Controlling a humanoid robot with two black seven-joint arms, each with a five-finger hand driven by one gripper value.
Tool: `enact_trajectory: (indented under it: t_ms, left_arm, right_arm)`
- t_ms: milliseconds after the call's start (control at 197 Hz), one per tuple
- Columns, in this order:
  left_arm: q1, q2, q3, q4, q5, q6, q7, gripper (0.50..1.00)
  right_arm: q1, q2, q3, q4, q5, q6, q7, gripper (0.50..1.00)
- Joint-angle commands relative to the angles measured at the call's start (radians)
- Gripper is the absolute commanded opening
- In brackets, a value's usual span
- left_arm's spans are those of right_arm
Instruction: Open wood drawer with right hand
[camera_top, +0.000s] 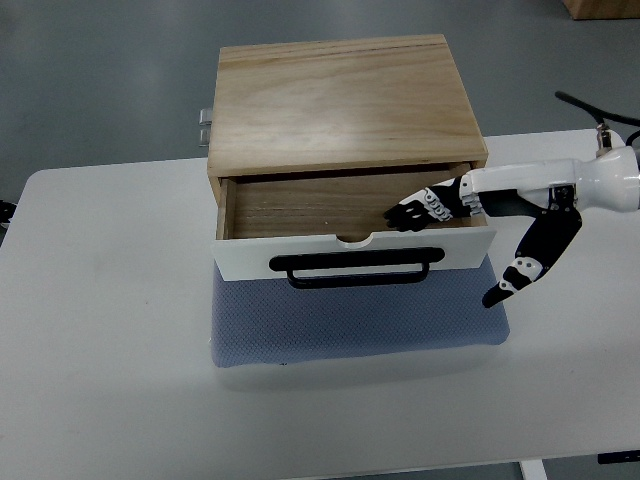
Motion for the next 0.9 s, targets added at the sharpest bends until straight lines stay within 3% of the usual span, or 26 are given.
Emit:
enact_trajectory:
  t_ms: [0,208,519,595,717,895]
  left_arm:
    - [0.0,0.0,0.0,0.0,0.0,0.0,0.0,1.0]
    - [0.0,0.0,0.0,-0.001,0.0,0.0,0.0,1.0]
    - [0.001,0.0,0.0,-0.001,0.0,0.0,0.0,1.0]
    - [0.001,0.0,0.0,0.0,0.0,0.0,0.0,1.0]
    - [0.0,0.0,0.0,0.0,0.0,0.0,0.0,1.0]
    - [0.0,0.0,0.0,0.0,0.0,0.0,0.0,1.0]
  right_arm:
    - [0.001,-0.034,0.031,-0.034,0.021,0.0,0.003,0.952]
    - [-0.011,0.019,0.041,-0.247,0.185,0.0,0.014,0.952]
    - [-0.237,0.318,0.2,-0.857,0.693,0.0,-0.002,0.952]
    - [-0.277,0.412,0.231,-0.997,0.777,0.0,-0.075,0.95]
    - [-0.312,0.55,0.28,-1.179,0.917,-0.008,-0.25,0.95]
    - [-0.37,0.61,0.34,-1.213,1.057,-0.121,-0.391,0.95]
